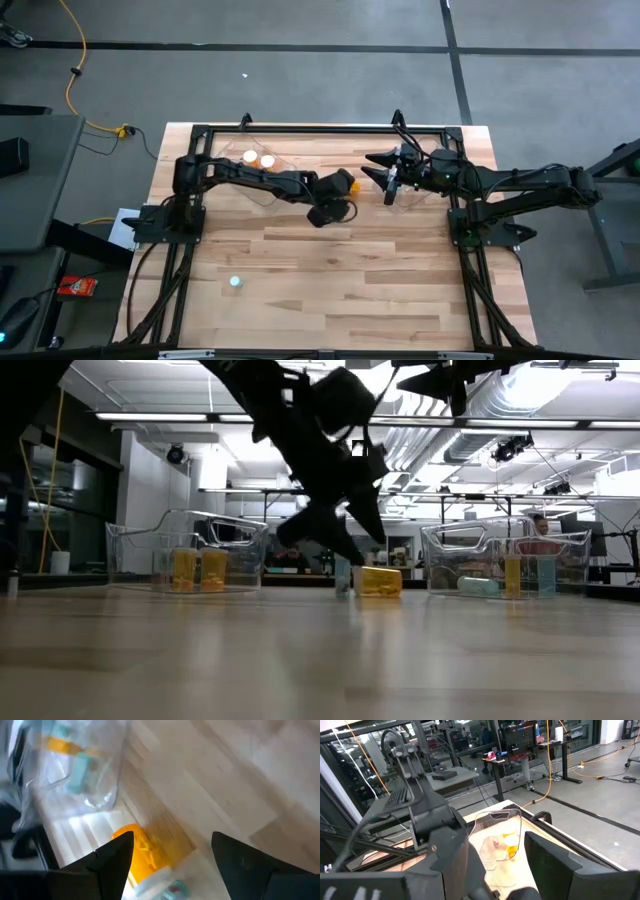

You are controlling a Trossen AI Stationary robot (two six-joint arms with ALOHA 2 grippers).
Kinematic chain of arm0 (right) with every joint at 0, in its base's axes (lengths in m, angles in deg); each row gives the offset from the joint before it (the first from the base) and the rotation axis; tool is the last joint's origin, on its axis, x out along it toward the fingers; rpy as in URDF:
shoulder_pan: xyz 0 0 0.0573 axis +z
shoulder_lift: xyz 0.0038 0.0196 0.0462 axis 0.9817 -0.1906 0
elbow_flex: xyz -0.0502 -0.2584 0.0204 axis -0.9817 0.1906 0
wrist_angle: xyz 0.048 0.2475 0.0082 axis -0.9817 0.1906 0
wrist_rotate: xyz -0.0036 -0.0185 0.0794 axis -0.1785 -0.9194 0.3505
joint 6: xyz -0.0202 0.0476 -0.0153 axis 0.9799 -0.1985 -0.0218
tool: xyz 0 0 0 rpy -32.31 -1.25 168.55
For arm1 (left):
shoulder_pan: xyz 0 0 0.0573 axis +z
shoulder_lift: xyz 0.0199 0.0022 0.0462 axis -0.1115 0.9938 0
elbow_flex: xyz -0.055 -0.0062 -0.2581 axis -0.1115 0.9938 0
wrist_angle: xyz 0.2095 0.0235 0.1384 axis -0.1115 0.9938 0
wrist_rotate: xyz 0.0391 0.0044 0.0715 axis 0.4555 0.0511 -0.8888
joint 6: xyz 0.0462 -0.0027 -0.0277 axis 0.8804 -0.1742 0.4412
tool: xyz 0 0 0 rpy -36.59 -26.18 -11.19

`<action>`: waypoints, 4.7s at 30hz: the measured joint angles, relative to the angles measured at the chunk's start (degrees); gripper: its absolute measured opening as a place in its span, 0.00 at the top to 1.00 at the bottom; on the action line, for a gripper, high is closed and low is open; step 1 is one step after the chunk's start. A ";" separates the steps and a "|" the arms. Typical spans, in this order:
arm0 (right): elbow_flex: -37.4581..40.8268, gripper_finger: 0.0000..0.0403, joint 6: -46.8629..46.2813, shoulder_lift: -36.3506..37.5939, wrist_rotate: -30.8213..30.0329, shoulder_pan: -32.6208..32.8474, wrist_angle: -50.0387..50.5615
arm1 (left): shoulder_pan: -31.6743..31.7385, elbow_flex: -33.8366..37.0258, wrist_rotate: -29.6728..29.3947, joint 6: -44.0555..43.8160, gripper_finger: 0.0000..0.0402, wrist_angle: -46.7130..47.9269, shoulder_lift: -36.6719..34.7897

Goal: Pick and place medicine bottles into bin by pill shape (circle, oval)
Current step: Put the orange capsule bottle into the left transparent bin

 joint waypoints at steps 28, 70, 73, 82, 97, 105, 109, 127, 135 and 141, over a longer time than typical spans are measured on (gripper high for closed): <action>0.00 0.53 0.35 0.00 0.00 0.02 -7.79 | 12.78 -21.62 11.61 -33.89 0.36 13.33 9.18; 0.00 0.53 -0.95 0.02 0.00 0.02 -7.66 | 14.54 -26.78 8.59 -34.02 0.63 21.15 17.20; 0.00 0.53 -0.74 0.02 0.00 0.02 -7.66 | 14.54 -26.77 8.30 -32.12 0.62 22.16 15.13; 0.00 0.53 -0.48 0.02 0.00 0.02 -7.70 | 18.45 -26.80 5.25 -30.13 0.62 30.69 1.94; 0.00 0.53 1.05 0.02 0.00 0.02 -7.64 | 25.66 -6.97 30.79 -54.12 0.62 23.25 -33.94; 0.00 0.53 1.02 0.02 1.52 0.00 -7.66 | 18.71 18.66 27.04 -69.91 0.62 -5.42 -54.11; 0.00 0.53 1.03 0.02 3.15 0.00 -7.68 | 14.15 30.02 20.31 -75.52 0.62 -20.02 -59.37; 0.00 0.53 0.74 0.02 3.79 0.01 -7.73 | 8.20 40.37 11.18 -83.63 0.62 -37.83 -60.23; 0.00 0.53 -0.50 0.02 3.78 0.01 -7.71 | 10.78 30.00 13.57 -75.58 0.62 -12.84 -60.53; 0.00 0.53 -0.50 0.02 3.76 0.01 -7.70 | 11.74 17.31 9.27 -53.60 0.62 19.40 -57.23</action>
